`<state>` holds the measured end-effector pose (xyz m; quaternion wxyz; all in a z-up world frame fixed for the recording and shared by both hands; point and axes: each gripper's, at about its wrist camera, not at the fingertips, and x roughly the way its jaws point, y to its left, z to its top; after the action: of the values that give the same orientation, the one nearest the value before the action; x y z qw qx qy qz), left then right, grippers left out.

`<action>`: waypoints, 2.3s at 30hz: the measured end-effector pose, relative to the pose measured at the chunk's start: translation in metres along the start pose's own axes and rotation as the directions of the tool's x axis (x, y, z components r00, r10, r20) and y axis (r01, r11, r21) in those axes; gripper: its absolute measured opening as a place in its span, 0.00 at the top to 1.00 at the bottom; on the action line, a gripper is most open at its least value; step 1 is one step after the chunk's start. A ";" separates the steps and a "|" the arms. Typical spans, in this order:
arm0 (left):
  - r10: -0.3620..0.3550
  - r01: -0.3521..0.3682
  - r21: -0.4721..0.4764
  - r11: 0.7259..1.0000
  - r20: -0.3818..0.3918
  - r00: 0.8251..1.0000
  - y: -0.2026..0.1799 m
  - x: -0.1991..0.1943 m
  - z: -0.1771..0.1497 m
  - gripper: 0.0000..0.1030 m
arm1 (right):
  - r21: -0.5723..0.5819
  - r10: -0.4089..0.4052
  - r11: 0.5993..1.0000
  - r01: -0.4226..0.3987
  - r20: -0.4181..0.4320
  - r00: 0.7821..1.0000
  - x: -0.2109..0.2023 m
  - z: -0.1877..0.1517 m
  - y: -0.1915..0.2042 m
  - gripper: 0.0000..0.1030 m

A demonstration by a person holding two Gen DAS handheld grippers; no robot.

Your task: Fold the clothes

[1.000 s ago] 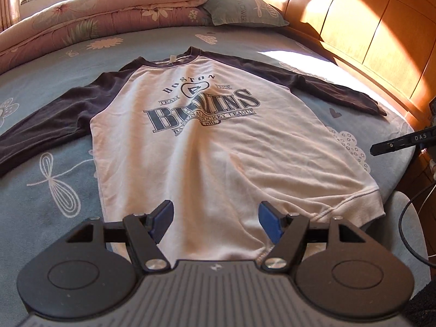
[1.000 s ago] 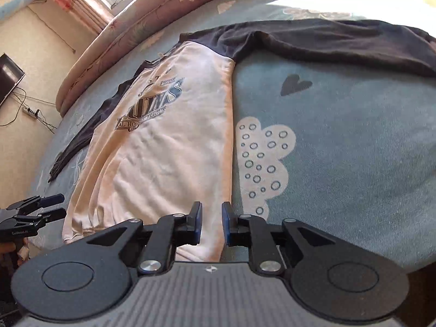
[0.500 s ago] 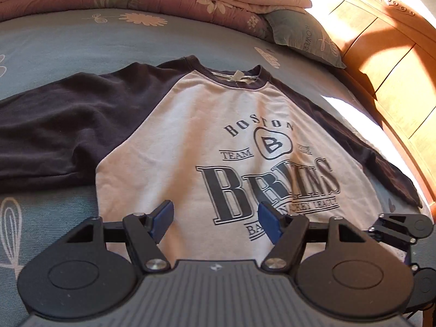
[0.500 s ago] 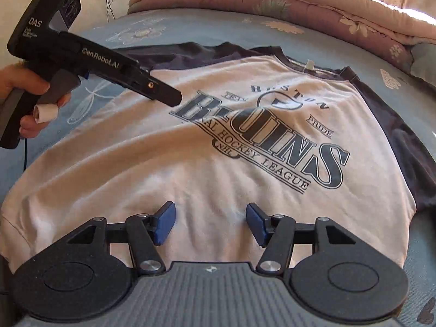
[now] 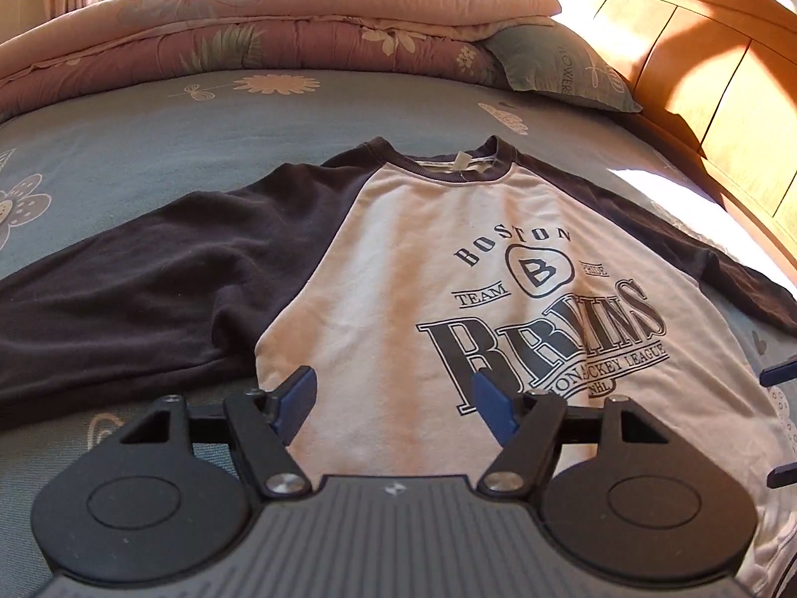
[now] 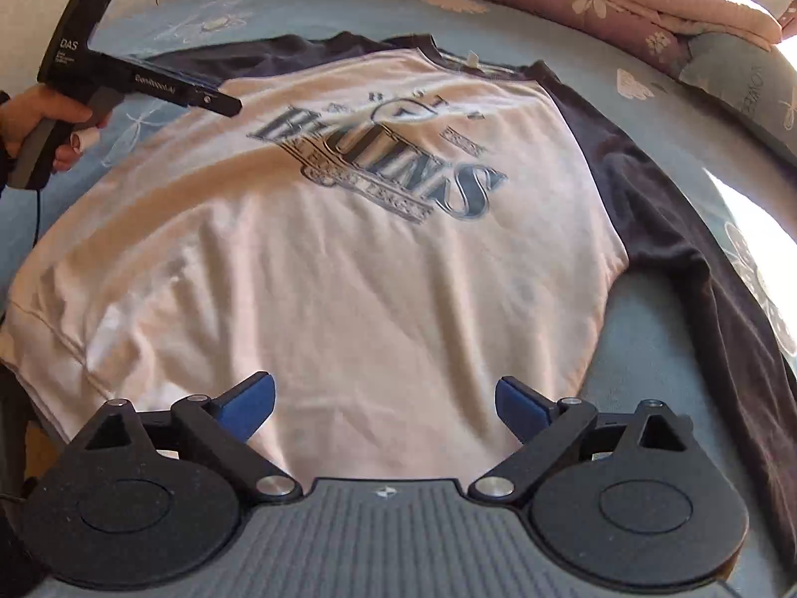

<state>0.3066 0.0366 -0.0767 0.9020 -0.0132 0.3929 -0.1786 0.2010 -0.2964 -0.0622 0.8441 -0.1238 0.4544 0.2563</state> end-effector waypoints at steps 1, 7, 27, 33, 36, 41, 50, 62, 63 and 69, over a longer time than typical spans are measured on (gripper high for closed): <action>-0.007 0.007 0.000 1.000 -0.007 1.000 -0.002 -0.002 -0.001 0.31 | -0.017 0.034 0.999 -0.034 0.034 0.999 0.007 0.017 0.008 0.05; 0.000 0.006 0.074 0.997 -0.083 0.997 -0.012 0.002 -0.019 0.30 | -0.148 0.121 0.982 -0.118 0.009 0.993 0.091 0.076 0.063 0.04; 0.057 -0.057 0.230 0.971 0.006 0.998 -0.032 -0.010 0.000 0.28 | -0.013 -0.019 1.000 0.018 -0.095 0.995 0.022 -0.043 0.035 0.00; -0.103 0.106 0.041 0.994 -0.080 0.992 -0.029 0.047 0.017 0.28 | -0.007 -0.020 1.000 0.020 -0.071 0.997 0.020 -0.046 0.035 0.00; 0.006 -0.005 0.014 1.000 -0.046 0.999 -0.012 0.064 0.023 0.33 | -0.006 -0.022 1.000 0.021 -0.062 0.998 0.020 -0.047 0.034 0.00; 0.033 -0.033 -0.010 0.999 -0.037 0.999 -0.003 0.065 0.048 0.39 | -0.008 -0.018 1.000 0.018 -0.050 0.999 0.020 -0.048 0.034 0.00; -0.234 0.224 -0.115 0.968 -0.079 0.969 -0.011 0.102 0.057 0.34 | 0.005 -0.024 1.000 0.024 -0.022 0.999 0.018 -0.051 0.034 0.00; -0.057 0.058 0.018 0.998 -0.052 0.997 -0.023 0.077 0.069 0.37 | -0.010 0.046 0.999 -0.046 -0.021 0.999 0.010 -0.044 0.024 0.00; -0.063 0.065 0.024 0.998 -0.047 0.997 -0.023 0.066 0.063 0.35 | -0.010 0.051 0.999 -0.051 -0.011 0.999 0.009 -0.036 0.020 0.00; -0.048 0.050 0.032 0.998 -0.055 0.997 -0.018 0.006 0.019 0.30 | -0.088 0.034 0.996 -0.026 0.085 0.996 0.030 0.040 0.018 0.00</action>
<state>0.3185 0.0158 -0.0651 0.8865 -0.0027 0.4136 -0.2075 0.2331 -0.2541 -0.0647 0.8528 -0.1424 0.4078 0.2935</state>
